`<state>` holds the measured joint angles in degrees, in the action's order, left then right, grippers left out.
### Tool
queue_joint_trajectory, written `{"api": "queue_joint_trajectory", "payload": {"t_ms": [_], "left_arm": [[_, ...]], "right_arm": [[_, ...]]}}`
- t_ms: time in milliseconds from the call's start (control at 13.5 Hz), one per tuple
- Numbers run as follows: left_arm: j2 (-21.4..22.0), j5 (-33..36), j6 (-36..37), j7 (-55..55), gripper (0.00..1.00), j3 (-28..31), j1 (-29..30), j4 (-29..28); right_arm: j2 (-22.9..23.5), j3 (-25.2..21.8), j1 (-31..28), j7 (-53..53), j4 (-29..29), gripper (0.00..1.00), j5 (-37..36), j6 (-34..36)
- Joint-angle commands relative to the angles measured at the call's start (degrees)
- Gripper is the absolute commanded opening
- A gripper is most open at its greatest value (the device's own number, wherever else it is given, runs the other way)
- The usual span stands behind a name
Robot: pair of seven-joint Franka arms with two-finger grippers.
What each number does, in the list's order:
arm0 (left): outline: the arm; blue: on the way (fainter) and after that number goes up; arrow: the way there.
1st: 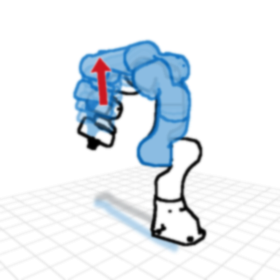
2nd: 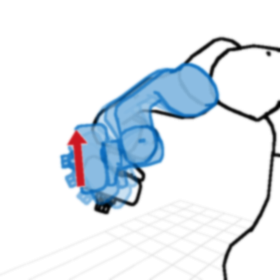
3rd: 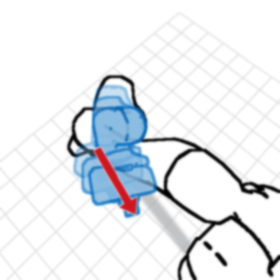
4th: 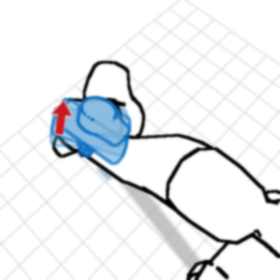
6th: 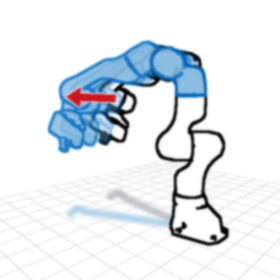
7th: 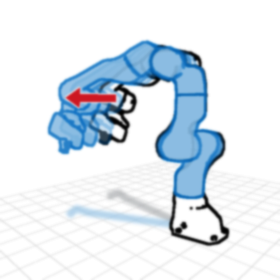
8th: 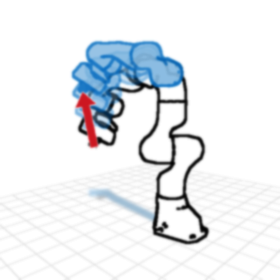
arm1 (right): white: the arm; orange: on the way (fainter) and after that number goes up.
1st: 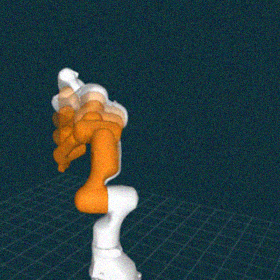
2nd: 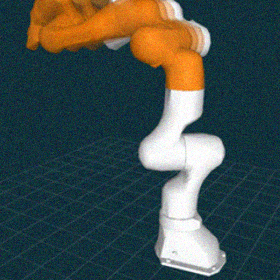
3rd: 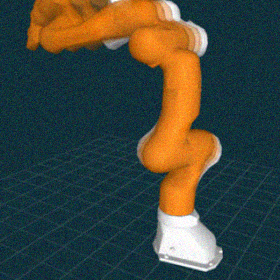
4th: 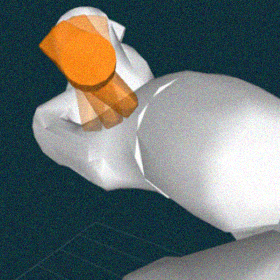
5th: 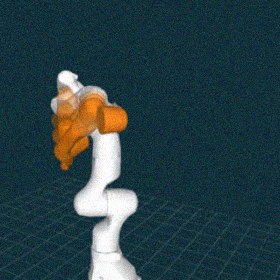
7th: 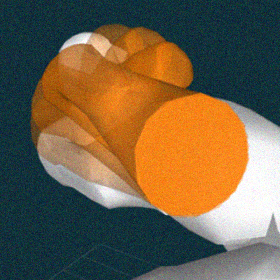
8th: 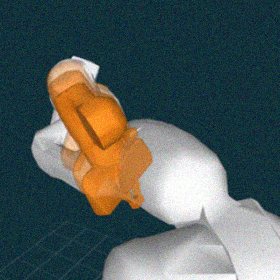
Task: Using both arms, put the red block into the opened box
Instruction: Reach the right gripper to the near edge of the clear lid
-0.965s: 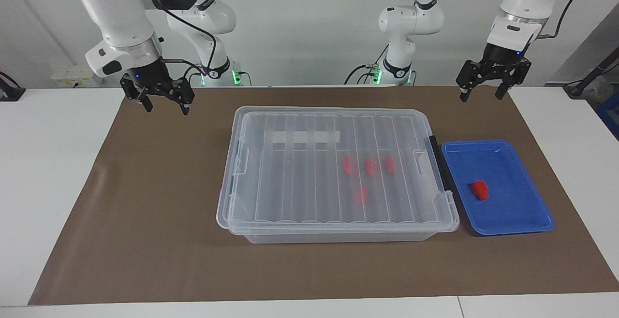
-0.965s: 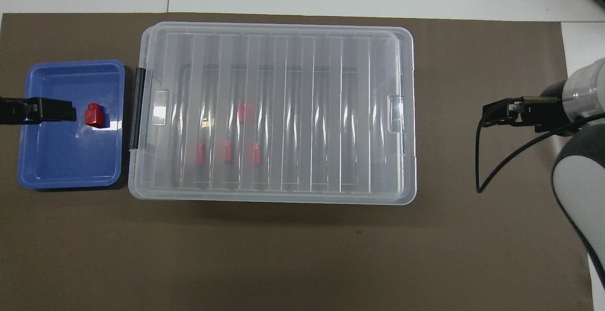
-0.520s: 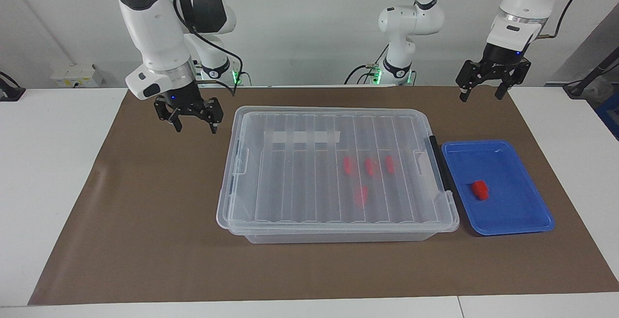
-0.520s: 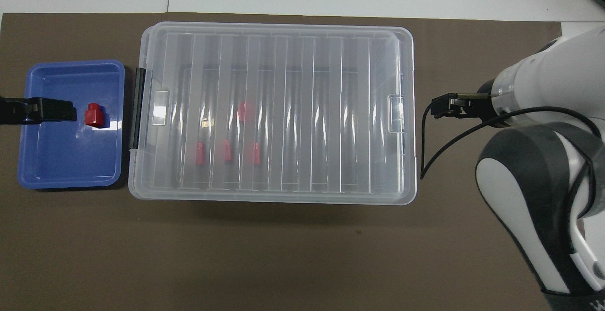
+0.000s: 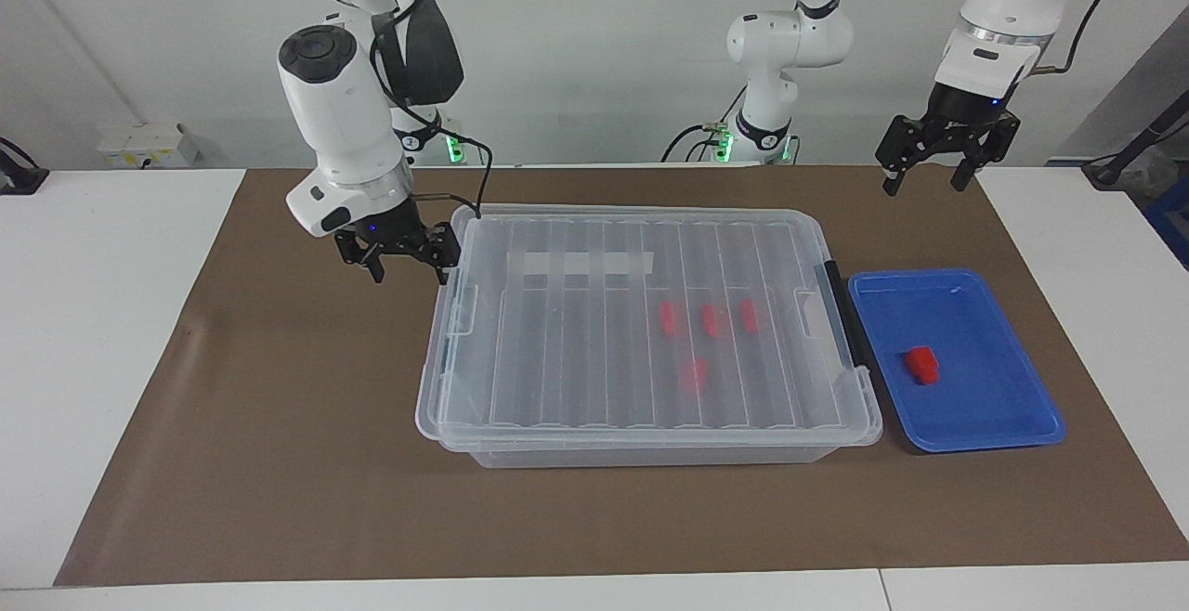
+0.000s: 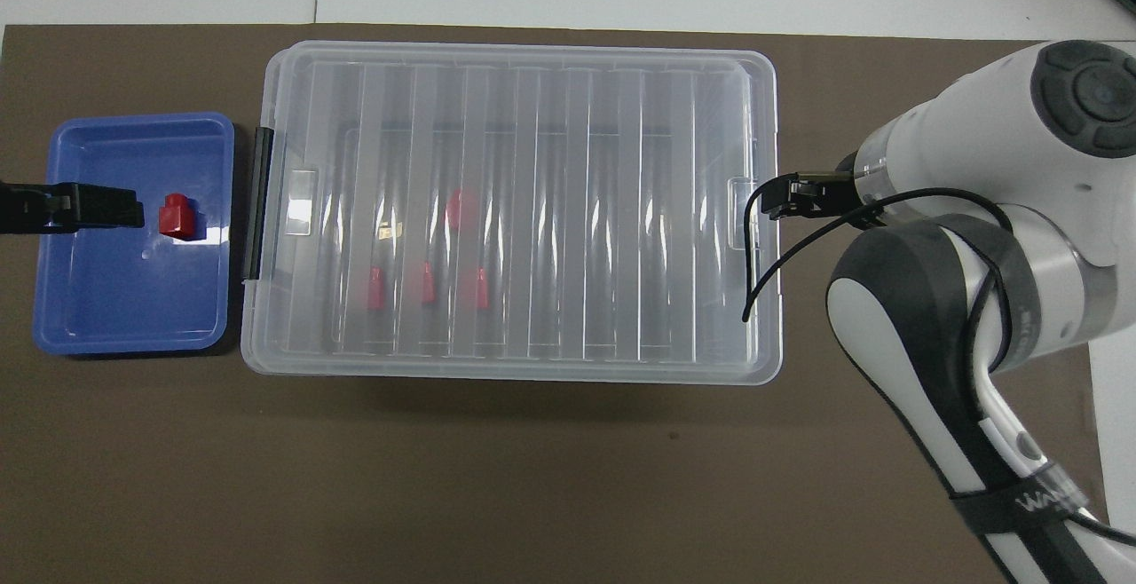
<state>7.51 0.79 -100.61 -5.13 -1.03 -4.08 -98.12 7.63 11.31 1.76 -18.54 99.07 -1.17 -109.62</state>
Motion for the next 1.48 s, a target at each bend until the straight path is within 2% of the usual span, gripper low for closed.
{"api": "queue_joint_trajectory", "payload": {"t_ms": [0, 445, 965, 1410], "left_arm": [[1.5, -0.9, 0.7, 0.1, 1.0, -0.1, 0.6, -1.3], [1.5, -0.9, 0.7, 0.2, 1.0, -0.2, 0.7, -1.3], [1.5, -0.9, 0.6, 0.2, 1.0, -0.1, 0.7, -1.3], [2.1, -0.9, -2.7, -0.2, 1.0, 0.1, 0.4, -3.7]], "right_arm": [[1.4, 0.7, -0.2, -1.3, 0.7, 0.96, -0.7, -2.0], [1.9, 0.9, -0.1, -0.7, 3.1, 0.95, -0.9, -3.1], [1.7, 0.8, -0.2, 0.3, 3.1, 0.95, -1.9, -1.6], [1.9, -1.3, -0.7, 6.3, 2.9, 0.95, -2.8, -1.5]]}}
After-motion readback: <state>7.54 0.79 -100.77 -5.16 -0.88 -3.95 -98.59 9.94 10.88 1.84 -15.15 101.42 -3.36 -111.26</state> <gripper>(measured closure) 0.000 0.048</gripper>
